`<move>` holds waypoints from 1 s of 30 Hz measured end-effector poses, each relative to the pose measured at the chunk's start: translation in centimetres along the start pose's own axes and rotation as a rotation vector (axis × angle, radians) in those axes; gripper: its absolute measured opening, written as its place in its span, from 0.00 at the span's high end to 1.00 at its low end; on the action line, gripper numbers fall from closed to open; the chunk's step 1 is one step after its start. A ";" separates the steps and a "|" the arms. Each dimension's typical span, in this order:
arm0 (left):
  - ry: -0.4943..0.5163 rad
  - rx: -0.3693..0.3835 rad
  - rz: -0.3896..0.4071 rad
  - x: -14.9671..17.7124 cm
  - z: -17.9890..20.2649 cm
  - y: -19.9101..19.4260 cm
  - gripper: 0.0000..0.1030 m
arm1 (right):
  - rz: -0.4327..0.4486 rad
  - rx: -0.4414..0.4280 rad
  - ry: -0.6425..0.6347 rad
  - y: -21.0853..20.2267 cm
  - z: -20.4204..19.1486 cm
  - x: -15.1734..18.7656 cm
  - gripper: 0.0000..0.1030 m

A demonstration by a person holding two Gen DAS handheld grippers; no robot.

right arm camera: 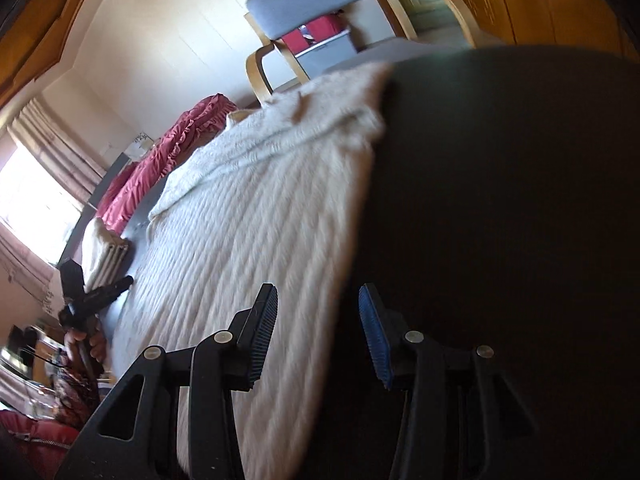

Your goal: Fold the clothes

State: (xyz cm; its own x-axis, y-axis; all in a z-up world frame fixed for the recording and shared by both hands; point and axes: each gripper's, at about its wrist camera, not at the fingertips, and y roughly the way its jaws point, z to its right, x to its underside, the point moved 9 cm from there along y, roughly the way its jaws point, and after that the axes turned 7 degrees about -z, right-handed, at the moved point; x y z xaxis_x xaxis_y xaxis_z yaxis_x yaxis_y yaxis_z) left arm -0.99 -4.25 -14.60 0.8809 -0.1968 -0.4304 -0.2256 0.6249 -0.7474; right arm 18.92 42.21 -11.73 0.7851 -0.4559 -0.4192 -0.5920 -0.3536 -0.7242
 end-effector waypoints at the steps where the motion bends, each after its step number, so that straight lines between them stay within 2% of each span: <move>1: -0.001 0.031 -0.009 0.7 0.2 -0.3 0.78 | -0.008 -0.023 0.012 -0.2 0.1 0.8 0.55; 7: 0.006 0.208 -0.107 4.6 1.7 -1.4 0.75 | -0.066 -0.203 0.023 -0.7 -1.5 4.7 0.55; 10: 0.018 0.256 -0.126 6.1 2.7 -1.8 0.71 | -0.106 -0.265 -0.014 -0.3 -3.2 6.3 0.55; 11: 0.021 0.277 -0.126 6.7 3.1 -1.9 0.69 | -0.116 -0.273 -0.034 -0.2 -3.8 6.7 0.55; 14: 0.045 0.306 -0.118 7.6 4.2 -2.0 0.63 | -0.110 -0.252 -0.084 0.4 -5.2 7.2 0.45; 18: 0.094 0.268 -0.080 8.3 4.8 -2.4 0.59 | -0.084 -0.176 -0.131 1.2 -6.3 7.0 0.46; 20: 0.134 0.234 -0.074 8.1 5.4 -2.2 0.61 | -0.080 -0.089 -0.170 1.6 -6.4 6.9 0.62; 21: 0.148 0.201 -0.070 8.1 5.2 -2.2 0.65 | -0.084 -0.043 -0.186 1.8 -6.2 6.8 0.79; 22: 0.161 0.166 -0.065 8.2 5.0 -2.3 0.72 | -0.088 -0.018 -0.187 1.9 -5.9 6.6 0.85; 23: 0.157 0.167 -0.061 8.3 4.7 -2.7 0.91 | -0.091 -0.014 -0.172 1.9 -5.6 6.4 0.87; 24: 0.152 0.172 -0.056 8.4 4.5 -3.1 0.93 | -0.093 -0.038 -0.135 1.9 -5.3 6.3 0.91; 28: 0.131 0.192 -0.036 8.7 3.7 -4.7 0.95 | -0.076 -0.162 -0.062 1.6 -5.3 6.3 0.92; 30: 0.119 0.255 -0.031 8.9 4.8 -5.0 0.95 | -0.068 -0.240 -0.051 1.1 -6.0 6.6 0.92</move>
State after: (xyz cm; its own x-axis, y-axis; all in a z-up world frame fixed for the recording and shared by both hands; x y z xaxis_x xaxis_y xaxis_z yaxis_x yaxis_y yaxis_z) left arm 9.93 -5.48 -12.30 0.8272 -0.2971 -0.4770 -0.0739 0.7840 -0.6164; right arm 22.40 33.90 -12.02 0.8292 -0.3851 -0.4051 -0.5589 -0.5685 -0.6036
